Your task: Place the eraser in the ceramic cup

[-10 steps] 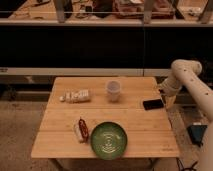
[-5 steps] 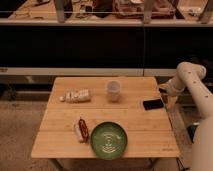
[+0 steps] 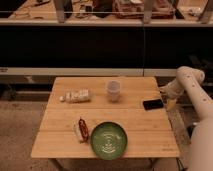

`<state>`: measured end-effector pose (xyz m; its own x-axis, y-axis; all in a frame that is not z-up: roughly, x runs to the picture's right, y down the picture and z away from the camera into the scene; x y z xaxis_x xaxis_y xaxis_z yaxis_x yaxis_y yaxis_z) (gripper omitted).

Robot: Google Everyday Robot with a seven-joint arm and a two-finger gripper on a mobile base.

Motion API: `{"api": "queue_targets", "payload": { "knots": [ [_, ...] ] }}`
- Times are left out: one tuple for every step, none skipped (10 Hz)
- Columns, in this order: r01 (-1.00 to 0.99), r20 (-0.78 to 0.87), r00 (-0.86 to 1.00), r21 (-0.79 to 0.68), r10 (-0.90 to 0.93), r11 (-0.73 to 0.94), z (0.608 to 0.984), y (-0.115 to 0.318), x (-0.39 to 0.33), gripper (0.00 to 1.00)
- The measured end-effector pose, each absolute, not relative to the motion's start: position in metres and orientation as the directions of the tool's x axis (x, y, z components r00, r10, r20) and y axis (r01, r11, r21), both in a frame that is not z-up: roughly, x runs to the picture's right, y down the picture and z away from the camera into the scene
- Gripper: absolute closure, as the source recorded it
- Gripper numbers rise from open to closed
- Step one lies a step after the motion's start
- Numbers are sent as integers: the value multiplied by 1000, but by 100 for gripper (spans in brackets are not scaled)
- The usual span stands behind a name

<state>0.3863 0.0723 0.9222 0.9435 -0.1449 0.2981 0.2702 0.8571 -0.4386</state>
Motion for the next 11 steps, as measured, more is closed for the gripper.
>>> {"api": "queue_targets", "payload": {
  "knots": [
    [269, 297, 944, -440, -144, 857, 925, 76, 387, 20],
    [267, 296, 945, -446, -140, 855, 928, 81, 388, 20],
    [265, 294, 946, -454, -138, 851, 931, 87, 388, 20],
    [267, 291, 946, -461, -140, 846, 933, 91, 388, 20],
    [275, 290, 946, -469, -147, 840, 934, 95, 387, 25],
    [286, 289, 944, -476, -159, 832, 936, 100, 385, 34],
    [298, 287, 942, -481, -173, 824, 937, 102, 384, 44],
    [307, 286, 941, -486, -183, 818, 937, 104, 382, 53],
    [317, 285, 939, -493, -194, 810, 937, 107, 380, 64],
    [325, 285, 937, -499, -202, 804, 937, 108, 377, 76],
    [330, 286, 936, -503, -206, 799, 936, 108, 374, 87]
  ]
}}
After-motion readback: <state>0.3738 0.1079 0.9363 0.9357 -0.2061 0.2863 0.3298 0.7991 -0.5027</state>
